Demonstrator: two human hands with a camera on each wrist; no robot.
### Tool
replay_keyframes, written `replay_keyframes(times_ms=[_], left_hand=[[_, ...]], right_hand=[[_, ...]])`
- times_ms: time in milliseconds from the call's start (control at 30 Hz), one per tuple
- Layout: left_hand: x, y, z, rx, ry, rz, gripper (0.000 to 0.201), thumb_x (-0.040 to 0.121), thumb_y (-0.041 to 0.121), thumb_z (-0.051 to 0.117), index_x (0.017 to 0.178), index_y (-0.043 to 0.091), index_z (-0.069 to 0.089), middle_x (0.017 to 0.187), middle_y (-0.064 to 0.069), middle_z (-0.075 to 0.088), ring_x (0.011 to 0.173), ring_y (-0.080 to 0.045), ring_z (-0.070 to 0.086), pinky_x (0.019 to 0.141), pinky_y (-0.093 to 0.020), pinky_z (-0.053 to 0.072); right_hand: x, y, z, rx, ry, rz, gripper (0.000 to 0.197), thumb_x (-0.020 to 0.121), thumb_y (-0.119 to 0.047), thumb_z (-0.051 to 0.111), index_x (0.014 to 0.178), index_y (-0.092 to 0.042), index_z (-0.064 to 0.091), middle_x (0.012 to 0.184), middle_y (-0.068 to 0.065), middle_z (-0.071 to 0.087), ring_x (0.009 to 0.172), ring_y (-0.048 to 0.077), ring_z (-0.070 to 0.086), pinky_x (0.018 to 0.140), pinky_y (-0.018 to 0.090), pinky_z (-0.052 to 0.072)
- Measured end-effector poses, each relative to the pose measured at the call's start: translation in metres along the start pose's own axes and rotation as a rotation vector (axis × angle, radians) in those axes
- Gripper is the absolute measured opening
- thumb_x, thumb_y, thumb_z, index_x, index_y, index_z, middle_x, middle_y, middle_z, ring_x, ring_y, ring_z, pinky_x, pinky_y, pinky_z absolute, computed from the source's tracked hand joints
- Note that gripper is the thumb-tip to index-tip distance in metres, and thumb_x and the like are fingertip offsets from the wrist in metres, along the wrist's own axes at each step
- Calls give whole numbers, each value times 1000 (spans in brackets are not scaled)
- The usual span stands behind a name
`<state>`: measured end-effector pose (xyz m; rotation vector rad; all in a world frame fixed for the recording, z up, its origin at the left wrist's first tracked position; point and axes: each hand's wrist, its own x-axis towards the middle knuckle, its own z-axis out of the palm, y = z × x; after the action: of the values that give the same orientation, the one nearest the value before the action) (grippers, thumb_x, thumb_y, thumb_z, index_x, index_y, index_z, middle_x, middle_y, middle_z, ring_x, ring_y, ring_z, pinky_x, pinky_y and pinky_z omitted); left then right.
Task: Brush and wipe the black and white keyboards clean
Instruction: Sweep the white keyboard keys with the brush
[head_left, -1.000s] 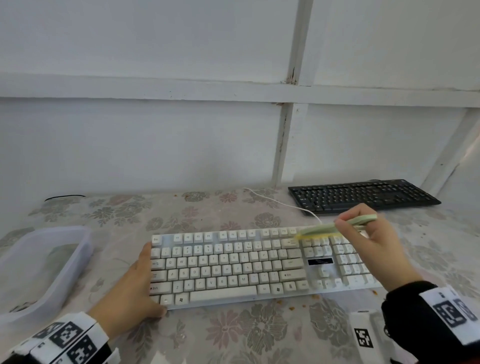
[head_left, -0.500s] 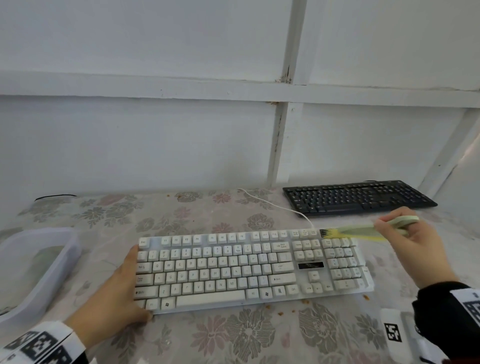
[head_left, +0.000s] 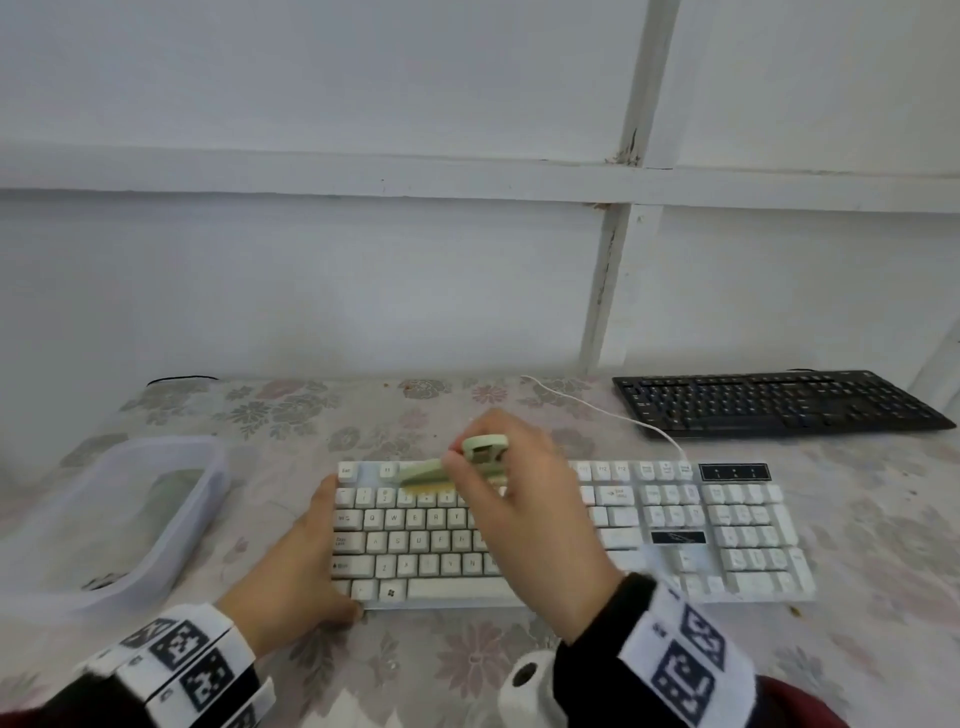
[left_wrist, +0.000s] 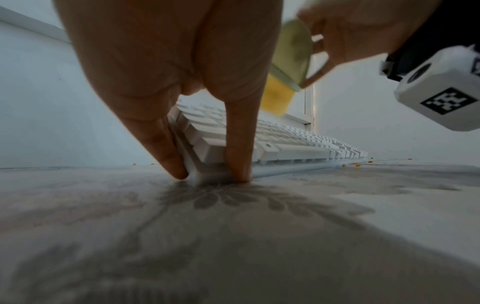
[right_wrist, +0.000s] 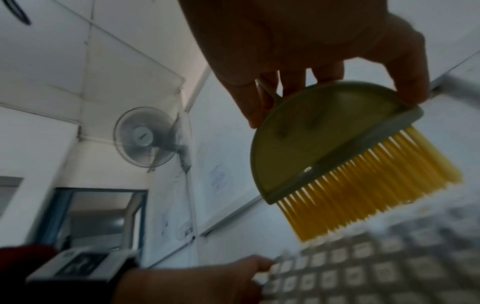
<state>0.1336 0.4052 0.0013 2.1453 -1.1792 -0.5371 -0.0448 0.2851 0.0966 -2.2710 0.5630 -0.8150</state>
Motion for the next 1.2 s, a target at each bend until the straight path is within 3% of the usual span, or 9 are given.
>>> replay_keyframes(times_ms=[167, 233, 367, 533, 700, 833, 1000, 1200], left_hand=[[6, -10, 2, -21, 7, 40, 110, 51, 20, 79, 130, 43, 7, 115, 21, 46, 102, -1, 56, 78, -19, 51], [8, -16, 3, -21, 14, 47, 104, 49, 23, 80, 130, 39, 16, 111, 18, 51, 98, -2, 59, 77, -24, 54], [10, -16, 4, 15, 7, 74, 87, 51, 22, 81, 124, 29, 36, 101, 13, 60, 87, 1, 62, 67, -21, 54], [4, -8, 0, 4, 15, 29, 116, 51, 16, 79, 138, 38, 5, 115, 16, 49, 100, -3, 56, 80, -24, 53], [2, -2, -1, 12, 10, 28, 111, 53, 11, 76, 134, 41, 5, 110, 17, 51, 95, -2, 56, 73, -19, 51], [2, -3, -1, -11, 14, 21, 115, 53, 12, 77, 138, 37, 4, 112, 14, 51, 97, -6, 57, 76, -22, 52], [1, -2, -1, -14, 15, 44, 111, 55, 12, 78, 134, 43, 5, 115, 19, 48, 101, -1, 54, 77, -18, 49], [3, -3, 2, 48, -6, -19, 123, 56, 18, 77, 145, 31, -7, 125, 4, 46, 104, -10, 53, 84, -25, 50]], right_hand=[[5, -26, 47, -66, -123, 77, 12, 96, -41, 43, 101, -32, 49, 105, -15, 54, 106, 10, 41, 101, 46, 28], [3, -29, 54, -63, -130, 89, 14, 96, -42, 41, 104, -33, 48, 108, -15, 53, 108, 10, 41, 103, 46, 25], [-1, -32, 57, -98, -184, 102, 16, 97, -44, 37, 104, -33, 46, 111, -15, 51, 108, 11, 39, 100, 45, 26], [-4, -16, 41, -135, -127, 192, 10, 97, -43, 38, 95, -35, 44, 99, -18, 49, 102, 9, 41, 98, 44, 31], [-7, -14, 30, -177, -24, 181, 8, 96, -39, 41, 96, -33, 46, 102, -15, 53, 101, 10, 41, 99, 45, 31], [-8, -23, 40, 18, -29, 102, 10, 94, -40, 44, 86, -34, 44, 95, -16, 54, 96, 10, 44, 93, 45, 38], [-9, -10, 39, -42, -34, 155, 9, 95, -39, 45, 88, -34, 45, 97, -16, 55, 98, 8, 45, 97, 46, 36], [-16, 8, 15, -89, 67, 177, 14, 93, -33, 51, 80, -33, 46, 82, -21, 52, 90, 8, 45, 94, 49, 40]])
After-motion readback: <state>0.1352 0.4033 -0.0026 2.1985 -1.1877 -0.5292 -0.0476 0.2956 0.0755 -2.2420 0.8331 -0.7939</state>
